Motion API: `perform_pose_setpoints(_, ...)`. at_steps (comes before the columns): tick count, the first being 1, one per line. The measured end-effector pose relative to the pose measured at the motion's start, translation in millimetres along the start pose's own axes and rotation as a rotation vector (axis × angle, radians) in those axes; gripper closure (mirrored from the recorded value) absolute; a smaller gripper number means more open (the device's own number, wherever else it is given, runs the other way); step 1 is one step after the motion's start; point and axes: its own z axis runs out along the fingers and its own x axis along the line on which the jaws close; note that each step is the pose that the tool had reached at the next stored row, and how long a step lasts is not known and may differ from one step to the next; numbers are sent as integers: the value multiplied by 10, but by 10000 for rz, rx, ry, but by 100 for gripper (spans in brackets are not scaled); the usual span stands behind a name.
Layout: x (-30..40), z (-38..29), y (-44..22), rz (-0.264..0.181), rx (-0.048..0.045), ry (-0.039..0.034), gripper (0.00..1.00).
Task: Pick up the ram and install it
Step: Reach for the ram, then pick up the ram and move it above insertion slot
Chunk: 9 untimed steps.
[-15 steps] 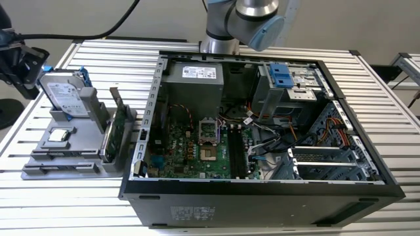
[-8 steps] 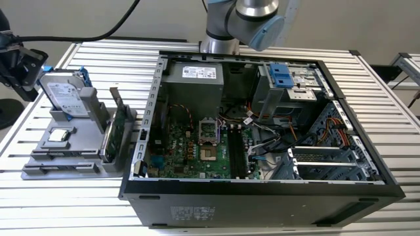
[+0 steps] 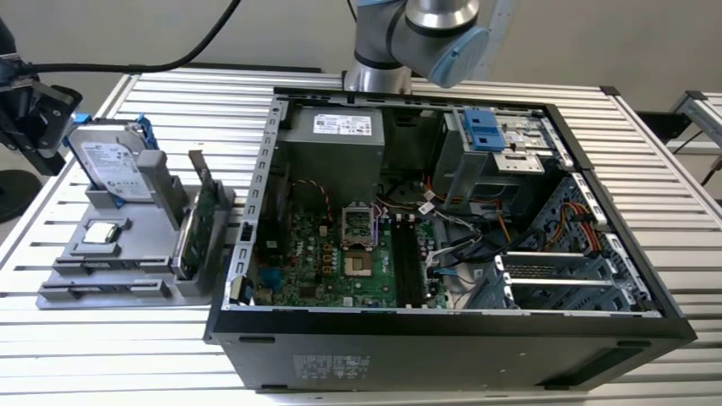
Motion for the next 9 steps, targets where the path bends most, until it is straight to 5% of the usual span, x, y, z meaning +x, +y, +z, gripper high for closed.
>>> perform_pose_setpoints(9,0,1,-1,90,-1,-4,100)
